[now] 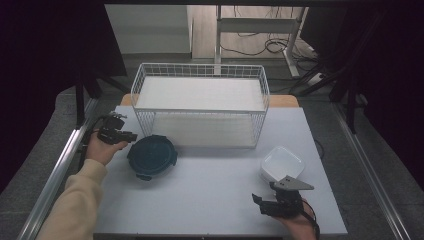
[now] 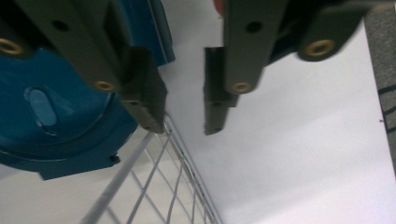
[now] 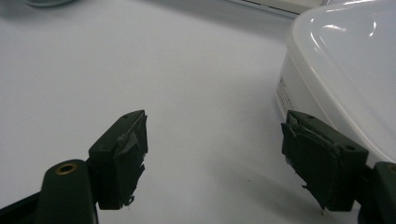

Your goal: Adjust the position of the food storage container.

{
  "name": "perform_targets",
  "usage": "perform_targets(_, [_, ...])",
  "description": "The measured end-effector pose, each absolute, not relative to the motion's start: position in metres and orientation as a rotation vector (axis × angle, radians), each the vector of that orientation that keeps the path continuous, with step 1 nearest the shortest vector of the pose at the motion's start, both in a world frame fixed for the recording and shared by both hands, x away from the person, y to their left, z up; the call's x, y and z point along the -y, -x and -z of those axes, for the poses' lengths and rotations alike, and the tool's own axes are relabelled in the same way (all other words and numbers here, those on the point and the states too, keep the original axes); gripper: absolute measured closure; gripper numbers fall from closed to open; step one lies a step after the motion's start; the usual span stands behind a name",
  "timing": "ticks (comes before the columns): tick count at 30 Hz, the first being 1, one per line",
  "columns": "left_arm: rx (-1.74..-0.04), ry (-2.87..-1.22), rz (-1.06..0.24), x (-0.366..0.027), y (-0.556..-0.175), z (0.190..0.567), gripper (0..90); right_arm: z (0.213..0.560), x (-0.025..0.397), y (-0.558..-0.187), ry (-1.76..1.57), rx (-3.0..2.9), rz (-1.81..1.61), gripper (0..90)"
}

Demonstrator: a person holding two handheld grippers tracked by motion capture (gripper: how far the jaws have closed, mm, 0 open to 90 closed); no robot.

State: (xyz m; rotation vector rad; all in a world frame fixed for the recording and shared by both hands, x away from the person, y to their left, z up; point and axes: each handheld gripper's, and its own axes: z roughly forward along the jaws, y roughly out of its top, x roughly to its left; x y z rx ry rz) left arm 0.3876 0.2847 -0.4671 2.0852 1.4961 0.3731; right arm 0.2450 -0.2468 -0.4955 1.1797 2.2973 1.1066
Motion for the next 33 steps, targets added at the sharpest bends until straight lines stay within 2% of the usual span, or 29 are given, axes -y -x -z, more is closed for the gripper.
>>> perform_targets(7, [-1.464,-2.148,-0.292,-0.279,-0.392,0.477,89.3,0.497,0.247,-0.246,-1.194,-2.297,-1.087,22.3])
perform_targets(10, [-1.465,-2.175,-0.336,-0.274,-0.391,0.477,89.8,0.497,0.247,-0.246,-1.196,-2.298,-1.081,22.3])
perform_targets(21, [-1.448,-2.175,-0.336,-0.271,-0.39,0.478,90.0,0.498,0.245,-0.246,-1.201,-2.301,-1.066,22.2])
perform_targets(33, [-1.361,-2.215,-0.307,-0.248,-0.382,0.478,90.0,0.499,0.245,-0.246,-1.207,-2.298,-1.055,22.2])
